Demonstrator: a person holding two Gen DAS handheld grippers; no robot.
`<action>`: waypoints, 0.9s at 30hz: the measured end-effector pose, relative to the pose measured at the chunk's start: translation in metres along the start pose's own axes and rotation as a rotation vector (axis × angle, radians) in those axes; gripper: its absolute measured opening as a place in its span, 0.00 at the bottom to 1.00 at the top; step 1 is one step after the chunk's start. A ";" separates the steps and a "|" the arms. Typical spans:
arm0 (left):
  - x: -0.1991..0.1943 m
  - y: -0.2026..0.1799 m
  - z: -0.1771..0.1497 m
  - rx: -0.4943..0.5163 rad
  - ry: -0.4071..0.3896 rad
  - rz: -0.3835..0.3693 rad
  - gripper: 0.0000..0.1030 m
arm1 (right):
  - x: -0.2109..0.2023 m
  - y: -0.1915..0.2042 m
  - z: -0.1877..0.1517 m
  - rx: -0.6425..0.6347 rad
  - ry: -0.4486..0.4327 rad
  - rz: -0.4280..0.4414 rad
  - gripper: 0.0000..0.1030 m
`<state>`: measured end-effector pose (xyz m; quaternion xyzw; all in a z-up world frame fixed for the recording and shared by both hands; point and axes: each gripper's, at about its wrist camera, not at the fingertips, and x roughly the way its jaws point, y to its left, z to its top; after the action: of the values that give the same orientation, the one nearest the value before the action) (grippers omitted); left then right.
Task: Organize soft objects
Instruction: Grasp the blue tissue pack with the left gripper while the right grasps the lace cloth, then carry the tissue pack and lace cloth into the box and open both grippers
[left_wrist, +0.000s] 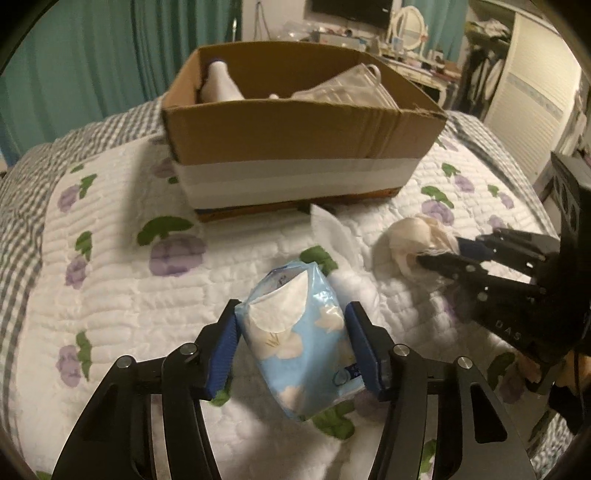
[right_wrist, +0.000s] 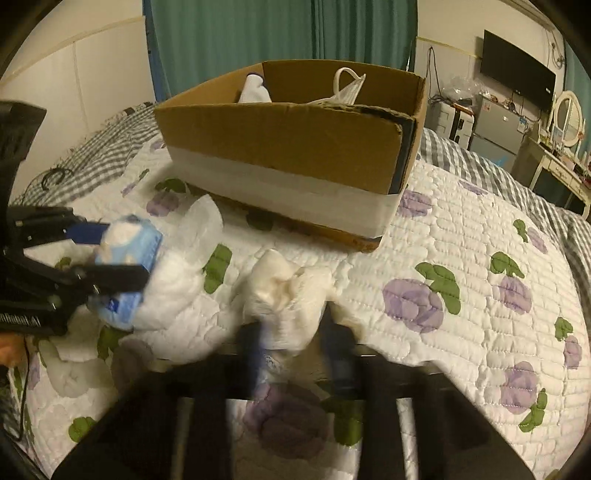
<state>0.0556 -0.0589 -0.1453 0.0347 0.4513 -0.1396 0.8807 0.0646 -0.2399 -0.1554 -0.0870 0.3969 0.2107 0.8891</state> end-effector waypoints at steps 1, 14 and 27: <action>-0.002 0.002 -0.001 -0.008 -0.003 0.002 0.54 | -0.002 0.002 -0.001 -0.005 -0.003 -0.007 0.12; -0.053 0.024 -0.014 -0.055 -0.100 0.018 0.54 | -0.049 0.024 0.007 0.049 -0.087 -0.041 0.11; -0.111 0.037 -0.007 -0.077 -0.229 0.048 0.54 | -0.112 0.072 0.029 0.000 -0.193 -0.040 0.11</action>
<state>-0.0016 0.0015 -0.0626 -0.0044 0.3518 -0.1041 0.9302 -0.0146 -0.2005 -0.0516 -0.0740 0.3076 0.2003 0.9273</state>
